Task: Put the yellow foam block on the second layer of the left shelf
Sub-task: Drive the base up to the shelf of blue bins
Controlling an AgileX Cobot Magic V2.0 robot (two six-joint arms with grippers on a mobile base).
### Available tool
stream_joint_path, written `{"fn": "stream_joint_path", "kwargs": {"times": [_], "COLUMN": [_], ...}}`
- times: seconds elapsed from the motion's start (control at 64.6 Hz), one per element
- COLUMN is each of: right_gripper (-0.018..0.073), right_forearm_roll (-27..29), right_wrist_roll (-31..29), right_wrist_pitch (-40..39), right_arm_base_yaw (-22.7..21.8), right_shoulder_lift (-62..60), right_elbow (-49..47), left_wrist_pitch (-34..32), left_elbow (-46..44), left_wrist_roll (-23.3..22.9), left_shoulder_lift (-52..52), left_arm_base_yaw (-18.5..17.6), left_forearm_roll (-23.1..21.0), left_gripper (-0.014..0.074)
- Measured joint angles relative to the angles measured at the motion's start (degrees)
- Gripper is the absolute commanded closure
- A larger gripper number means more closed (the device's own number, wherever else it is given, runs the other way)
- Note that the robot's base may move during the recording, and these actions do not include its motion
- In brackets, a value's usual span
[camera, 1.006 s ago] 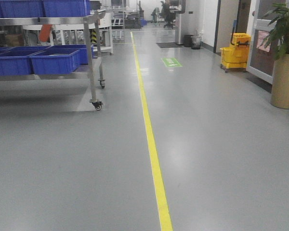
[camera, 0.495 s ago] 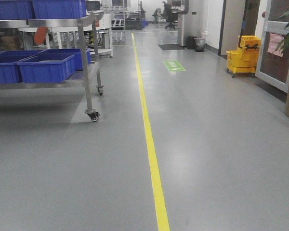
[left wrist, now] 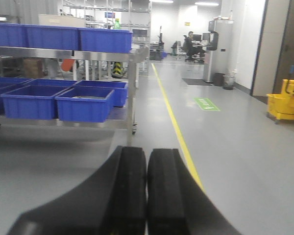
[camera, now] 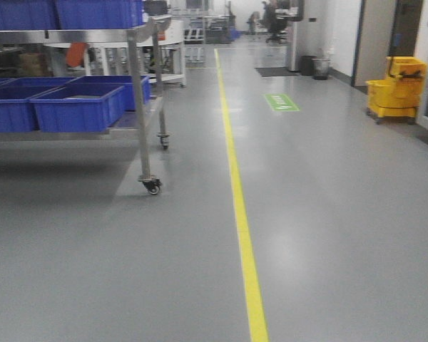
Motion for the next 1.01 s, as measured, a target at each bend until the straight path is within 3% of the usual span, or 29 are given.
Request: {"fn": "stream_joint_path", "kwargs": {"times": [1.006], "right_gripper": [0.0271], "right_forearm_roll": [0.0], "right_wrist_roll": [0.0], "right_wrist_pitch": [0.0], "right_arm_base_yaw": [0.0], "right_shoulder_lift": [0.0], "right_elbow": [0.0], "left_wrist_pitch": [0.0], "left_elbow": [0.0], "left_wrist_roll": [0.0], "left_shoulder_lift": [0.0], "left_arm_base_yaw": [0.0], "left_forearm_roll": [0.0], "left_gripper": [0.0460]}}
